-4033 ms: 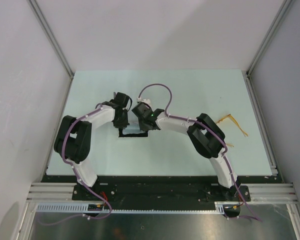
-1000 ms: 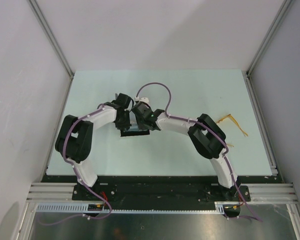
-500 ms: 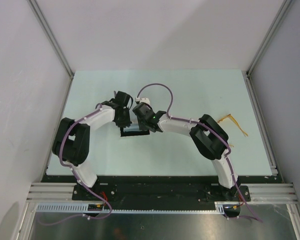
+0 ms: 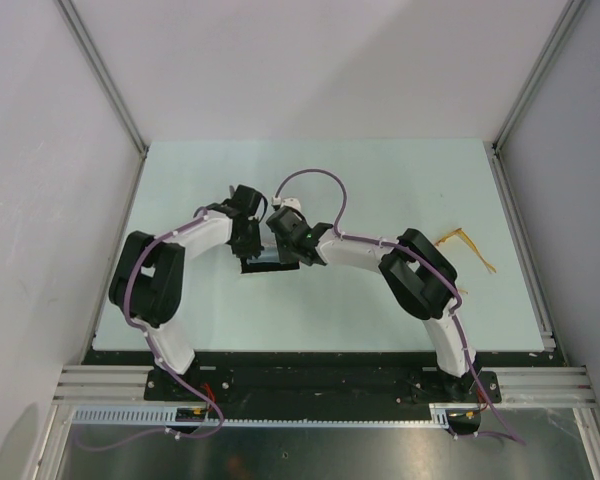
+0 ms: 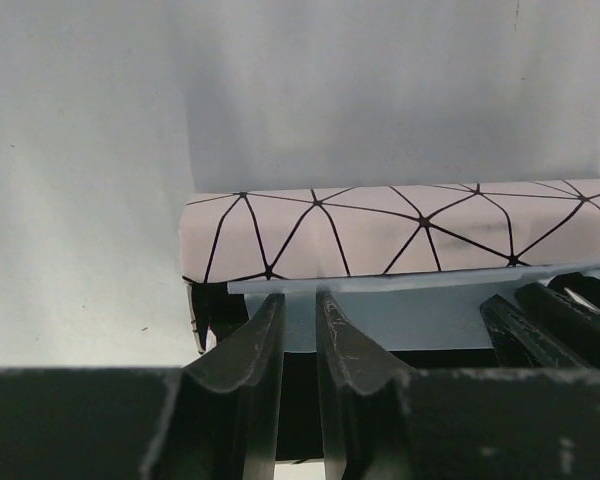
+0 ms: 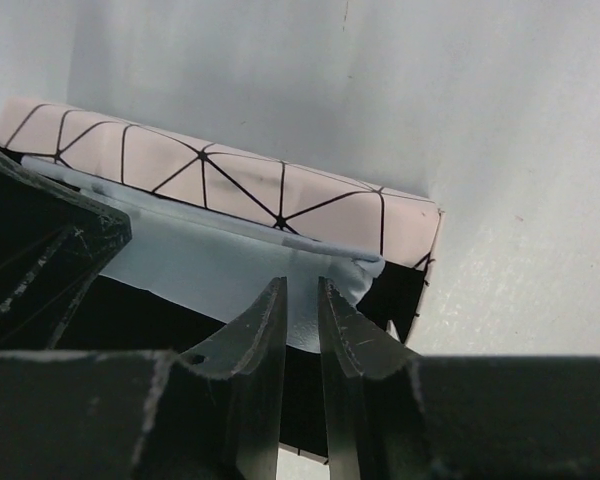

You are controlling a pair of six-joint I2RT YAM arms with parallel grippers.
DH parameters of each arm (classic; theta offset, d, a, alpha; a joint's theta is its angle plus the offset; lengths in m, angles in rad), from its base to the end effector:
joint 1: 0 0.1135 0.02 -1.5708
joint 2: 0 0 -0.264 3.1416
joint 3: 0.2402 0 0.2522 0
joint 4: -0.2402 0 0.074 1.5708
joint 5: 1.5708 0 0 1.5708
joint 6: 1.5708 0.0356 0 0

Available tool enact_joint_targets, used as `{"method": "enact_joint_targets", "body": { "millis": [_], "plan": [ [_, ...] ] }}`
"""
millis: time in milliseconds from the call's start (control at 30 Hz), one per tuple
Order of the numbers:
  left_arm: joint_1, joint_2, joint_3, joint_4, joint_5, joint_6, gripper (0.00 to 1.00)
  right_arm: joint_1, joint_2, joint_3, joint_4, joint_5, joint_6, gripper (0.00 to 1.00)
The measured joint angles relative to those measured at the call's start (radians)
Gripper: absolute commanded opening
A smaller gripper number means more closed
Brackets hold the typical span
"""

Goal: Organize the sunglasses
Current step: Smooth out the folded cleaning cloth near the sunglasses case.

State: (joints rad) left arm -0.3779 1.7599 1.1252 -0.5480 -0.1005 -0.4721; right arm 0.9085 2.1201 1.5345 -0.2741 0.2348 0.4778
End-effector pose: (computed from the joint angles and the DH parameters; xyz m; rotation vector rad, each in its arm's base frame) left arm 0.3209 -0.1236 0.1746 -0.1564 2.7413 -0.0967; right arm 0.2931 0.3624 0.1710 -0.4149 2.3945 0.3558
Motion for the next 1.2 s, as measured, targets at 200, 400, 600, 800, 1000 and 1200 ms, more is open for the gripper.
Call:
{"method": "enact_joint_targets", "body": {
  "millis": [200,400,600,800,1000,1200],
  "plan": [
    [0.0,0.007,-0.002,0.0,-0.002,0.0,0.23,-0.002,-0.006,-0.021,-0.002,0.0,0.001,0.29],
    [0.0,0.023,-0.005,0.0,-0.003,0.0,0.24,-0.012,-0.006,-0.021,-0.007,-0.006,0.0,0.39],
    [0.0,0.023,-0.005,0.0,-0.008,0.001,0.24,-0.014,-0.006,-0.018,-0.012,-0.008,-0.008,0.41],
    [0.0,0.006,-0.005,0.0,-0.011,0.001,0.25,-0.009,-0.009,-0.018,0.006,-0.003,-0.023,0.43],
    [0.0,-0.042,-0.004,0.0,-0.01,0.001,0.26,0.0,-0.036,-0.018,0.024,0.012,-0.035,0.44],
    [0.002,-0.055,0.005,0.0,-0.011,0.001,0.26,0.005,-0.043,-0.018,0.055,0.011,-0.035,0.35]
  ]
}}
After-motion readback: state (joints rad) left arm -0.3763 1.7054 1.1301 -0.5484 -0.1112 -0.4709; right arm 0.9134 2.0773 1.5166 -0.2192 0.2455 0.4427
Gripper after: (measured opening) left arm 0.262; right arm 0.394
